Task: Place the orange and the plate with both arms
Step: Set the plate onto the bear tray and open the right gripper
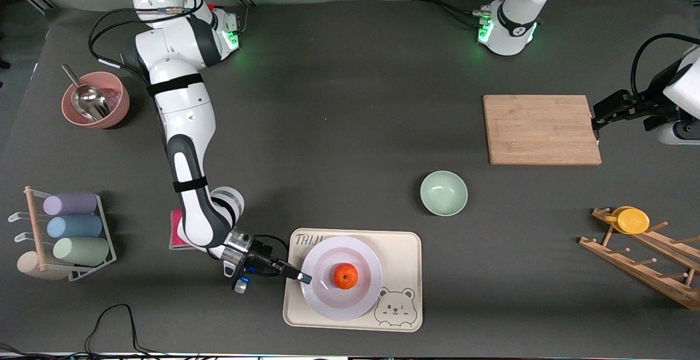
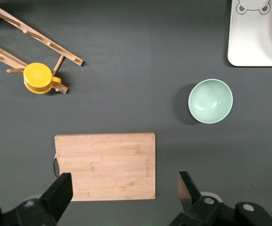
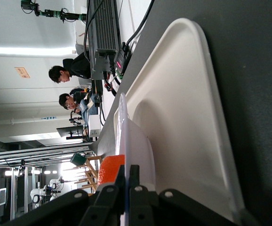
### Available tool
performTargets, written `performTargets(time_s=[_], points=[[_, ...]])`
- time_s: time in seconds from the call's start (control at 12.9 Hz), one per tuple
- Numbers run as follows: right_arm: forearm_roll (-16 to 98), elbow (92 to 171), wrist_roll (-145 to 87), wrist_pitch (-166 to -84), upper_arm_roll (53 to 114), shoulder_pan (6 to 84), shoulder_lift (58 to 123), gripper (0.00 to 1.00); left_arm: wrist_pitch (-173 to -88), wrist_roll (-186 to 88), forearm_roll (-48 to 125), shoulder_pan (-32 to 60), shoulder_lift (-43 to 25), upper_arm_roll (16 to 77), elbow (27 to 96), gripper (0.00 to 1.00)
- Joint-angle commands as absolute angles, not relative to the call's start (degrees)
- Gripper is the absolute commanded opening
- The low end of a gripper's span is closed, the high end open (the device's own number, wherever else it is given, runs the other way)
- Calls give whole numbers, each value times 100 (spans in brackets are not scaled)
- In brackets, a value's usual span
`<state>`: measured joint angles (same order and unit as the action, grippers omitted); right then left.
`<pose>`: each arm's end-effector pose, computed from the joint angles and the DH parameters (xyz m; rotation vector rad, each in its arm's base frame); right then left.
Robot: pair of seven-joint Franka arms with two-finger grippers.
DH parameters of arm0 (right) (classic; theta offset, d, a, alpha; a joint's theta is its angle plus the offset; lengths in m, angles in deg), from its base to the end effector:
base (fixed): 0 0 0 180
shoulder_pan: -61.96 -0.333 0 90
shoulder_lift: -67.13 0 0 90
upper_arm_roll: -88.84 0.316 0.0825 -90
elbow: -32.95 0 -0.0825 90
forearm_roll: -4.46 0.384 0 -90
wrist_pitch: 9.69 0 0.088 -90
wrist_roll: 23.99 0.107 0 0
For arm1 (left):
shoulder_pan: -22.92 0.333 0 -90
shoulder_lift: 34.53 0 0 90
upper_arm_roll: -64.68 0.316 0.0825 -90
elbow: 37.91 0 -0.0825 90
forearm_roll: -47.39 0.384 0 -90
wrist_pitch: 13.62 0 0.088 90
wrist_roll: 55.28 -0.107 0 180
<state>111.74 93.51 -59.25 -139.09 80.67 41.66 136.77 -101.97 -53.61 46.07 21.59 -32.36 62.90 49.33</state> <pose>0.7470 0.2290 0.1004 -1.8687 0.4213 -0.2831 0.5626 -0.0327 0.6235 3.1178 -0.0399 -0.0304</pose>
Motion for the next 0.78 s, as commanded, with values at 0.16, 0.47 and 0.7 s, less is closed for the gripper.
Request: performTargets(time_s=[0.16, 0.47, 0.7], points=[[11371, 9096, -6091, -13968, 8146, 4175, 13814, 24, -10169, -5378, 4625, 2072, -3278, 6354, 4936, 100], [11441, 9104, -6091, -13959, 8146, 4184, 13805, 100, -10160, -5378, 4616, 2063, -3278, 6354, 4936, 100], [11441, 9122, -6108, -13933, 8137, 4227, 13726, 100, -10160, -5378, 4616, 2063, -3278, 6354, 4936, 100]])
